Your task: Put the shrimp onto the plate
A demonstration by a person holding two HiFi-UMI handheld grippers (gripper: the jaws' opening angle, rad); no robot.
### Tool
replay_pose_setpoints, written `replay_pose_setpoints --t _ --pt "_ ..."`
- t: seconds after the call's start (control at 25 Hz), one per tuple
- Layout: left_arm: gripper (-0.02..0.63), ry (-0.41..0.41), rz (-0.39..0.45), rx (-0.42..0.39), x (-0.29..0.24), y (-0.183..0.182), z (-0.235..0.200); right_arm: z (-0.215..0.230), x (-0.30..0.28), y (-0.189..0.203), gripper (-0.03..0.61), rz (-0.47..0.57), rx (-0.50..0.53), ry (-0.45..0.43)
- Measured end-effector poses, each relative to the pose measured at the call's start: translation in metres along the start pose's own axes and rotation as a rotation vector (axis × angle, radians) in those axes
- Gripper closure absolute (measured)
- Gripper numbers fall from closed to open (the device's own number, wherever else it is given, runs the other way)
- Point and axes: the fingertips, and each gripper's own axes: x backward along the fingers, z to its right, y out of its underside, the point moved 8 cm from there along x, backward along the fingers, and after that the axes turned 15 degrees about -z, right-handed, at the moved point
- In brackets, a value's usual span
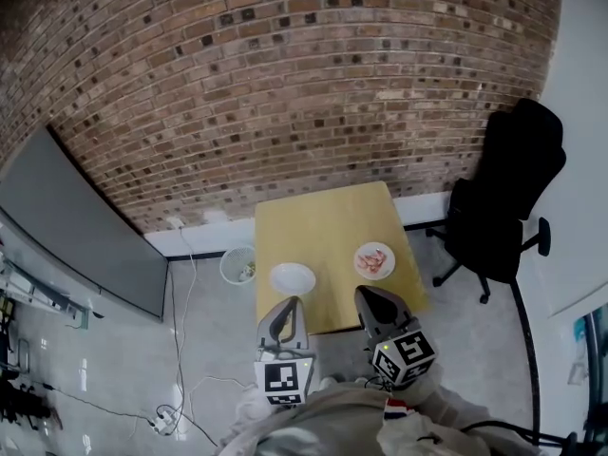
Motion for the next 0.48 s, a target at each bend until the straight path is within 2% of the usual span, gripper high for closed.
replay_pose_setpoints --t 0.48 --pt "0.603 0.008 -0.01 -0.03 -0.017 -0.001 0.017 0.015 0.008 0.0 0.555 -0.001 0.005 0.024"
